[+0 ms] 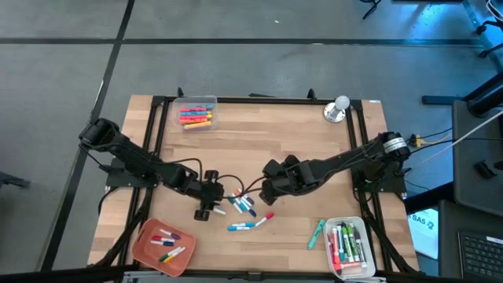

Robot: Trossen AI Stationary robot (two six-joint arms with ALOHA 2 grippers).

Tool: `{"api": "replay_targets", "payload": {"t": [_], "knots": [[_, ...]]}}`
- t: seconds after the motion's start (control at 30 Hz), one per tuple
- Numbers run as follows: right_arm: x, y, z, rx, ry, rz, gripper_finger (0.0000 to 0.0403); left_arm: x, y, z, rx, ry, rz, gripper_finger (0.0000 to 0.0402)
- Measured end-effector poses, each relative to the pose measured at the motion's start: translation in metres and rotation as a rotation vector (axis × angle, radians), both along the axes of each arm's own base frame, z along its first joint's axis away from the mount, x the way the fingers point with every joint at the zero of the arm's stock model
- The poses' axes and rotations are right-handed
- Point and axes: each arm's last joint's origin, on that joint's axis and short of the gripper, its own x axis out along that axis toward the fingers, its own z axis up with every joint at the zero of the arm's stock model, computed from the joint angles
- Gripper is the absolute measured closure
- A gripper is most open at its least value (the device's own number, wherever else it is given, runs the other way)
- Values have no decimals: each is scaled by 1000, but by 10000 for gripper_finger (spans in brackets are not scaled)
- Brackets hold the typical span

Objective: Pick & Place Markers
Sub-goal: Put the blue pen into the orange bin

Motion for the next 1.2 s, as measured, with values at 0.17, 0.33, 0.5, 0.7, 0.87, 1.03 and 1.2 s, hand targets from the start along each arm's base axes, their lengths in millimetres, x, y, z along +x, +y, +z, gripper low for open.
{"api": "replay_targets", "payload": {"t": [0.17, 0.33, 0.5, 0.7, 0.87, 1.03, 1.2], "knots": [[2, -8, 0, -8, 14, 5, 156, 4, 11, 0, 77, -28, 89, 272], [3, -12, -1, 103, 1, -70, 156, 7, 14, 1, 46, -47, 105, 272], [5, -12, 0, 74, -20, -65, 156, 12, 12, -6, 42, -42, 133, 272], [6, -15, 0, 65, -22, -50, 156, 21, 8, -13, -39, -79, 218, 272], [13, -18, 3, 110, -60, -5, 156, 24, 6, -24, -73, -47, 227, 272], [18, -23, 5, 120, -105, -10, 156, 26, 5, -35, -72, -6, 206, 272], [19, -28, 5, 139, -105, -15, 156, 28, 3, -49, -52, 51, 178, 272]]}}
